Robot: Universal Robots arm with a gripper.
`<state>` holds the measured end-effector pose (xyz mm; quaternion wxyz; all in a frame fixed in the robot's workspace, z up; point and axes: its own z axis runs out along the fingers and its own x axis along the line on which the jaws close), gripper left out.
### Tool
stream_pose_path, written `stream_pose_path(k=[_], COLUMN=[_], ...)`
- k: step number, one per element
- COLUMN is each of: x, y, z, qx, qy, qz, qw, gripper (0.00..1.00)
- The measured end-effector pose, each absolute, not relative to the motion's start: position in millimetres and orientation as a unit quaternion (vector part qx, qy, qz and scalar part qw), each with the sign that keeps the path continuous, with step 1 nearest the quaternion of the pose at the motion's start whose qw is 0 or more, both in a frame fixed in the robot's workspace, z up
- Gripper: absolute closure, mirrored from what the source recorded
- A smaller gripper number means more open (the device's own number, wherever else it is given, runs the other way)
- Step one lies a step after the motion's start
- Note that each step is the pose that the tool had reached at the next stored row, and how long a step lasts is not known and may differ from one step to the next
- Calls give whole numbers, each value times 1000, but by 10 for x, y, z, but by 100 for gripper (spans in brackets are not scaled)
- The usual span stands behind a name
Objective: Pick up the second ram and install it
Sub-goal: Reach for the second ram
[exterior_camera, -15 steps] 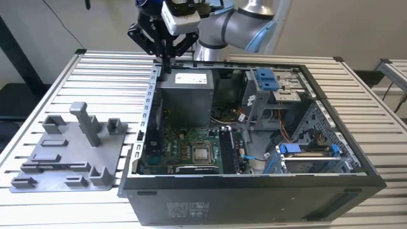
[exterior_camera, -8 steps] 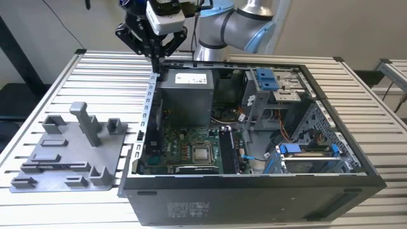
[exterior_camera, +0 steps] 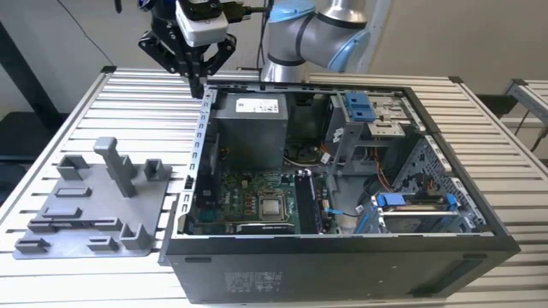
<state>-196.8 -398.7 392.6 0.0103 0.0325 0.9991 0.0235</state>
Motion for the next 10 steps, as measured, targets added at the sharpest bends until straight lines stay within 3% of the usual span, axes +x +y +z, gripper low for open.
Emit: stream_pose_path(k=[10], x=[-2210], y=[-3987], z=[3926], qx=[32], qy=[999], qz=[24], qw=[10], gripper=[89])
